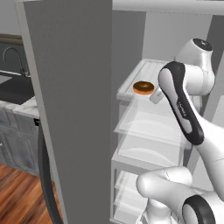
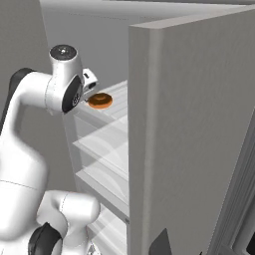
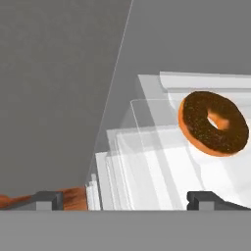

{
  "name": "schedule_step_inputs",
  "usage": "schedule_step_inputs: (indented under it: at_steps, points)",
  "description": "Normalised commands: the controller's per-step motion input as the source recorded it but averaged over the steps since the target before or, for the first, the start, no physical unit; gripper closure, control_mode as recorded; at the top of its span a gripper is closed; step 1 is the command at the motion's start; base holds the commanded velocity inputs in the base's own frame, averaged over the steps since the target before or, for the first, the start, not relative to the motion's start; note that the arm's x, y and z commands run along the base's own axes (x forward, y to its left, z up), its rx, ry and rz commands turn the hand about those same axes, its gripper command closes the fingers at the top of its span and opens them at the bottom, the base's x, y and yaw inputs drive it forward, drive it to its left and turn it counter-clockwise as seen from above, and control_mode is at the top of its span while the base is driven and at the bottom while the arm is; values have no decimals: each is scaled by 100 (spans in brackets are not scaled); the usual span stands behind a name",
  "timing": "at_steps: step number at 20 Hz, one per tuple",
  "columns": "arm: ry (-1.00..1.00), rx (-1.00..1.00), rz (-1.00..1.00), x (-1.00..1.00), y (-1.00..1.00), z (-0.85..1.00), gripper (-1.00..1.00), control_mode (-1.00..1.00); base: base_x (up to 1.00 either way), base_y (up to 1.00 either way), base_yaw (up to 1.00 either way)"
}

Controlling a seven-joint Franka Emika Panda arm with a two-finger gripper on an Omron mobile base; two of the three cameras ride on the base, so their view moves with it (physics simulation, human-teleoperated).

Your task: Take the donuts from the fridge and place them on the empty tray on the dining counter.

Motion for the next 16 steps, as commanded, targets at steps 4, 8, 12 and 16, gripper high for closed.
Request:
schedule_step_inputs:
  at_steps: [4, 8, 12, 16]
  points:
    - [0, 0, 10, 48, 0, -14, -100, -100, 0, 0, 0]
    - [0, -1, 8, 54, 0, -21, -100, -100, 0, 0, 0]
    - [1, -4, 6, 43, 0, -21, -100, -100, 0, 0, 0]
    - [4, -1, 3, 38, 0, -5, -100, -100, 0, 0, 0]
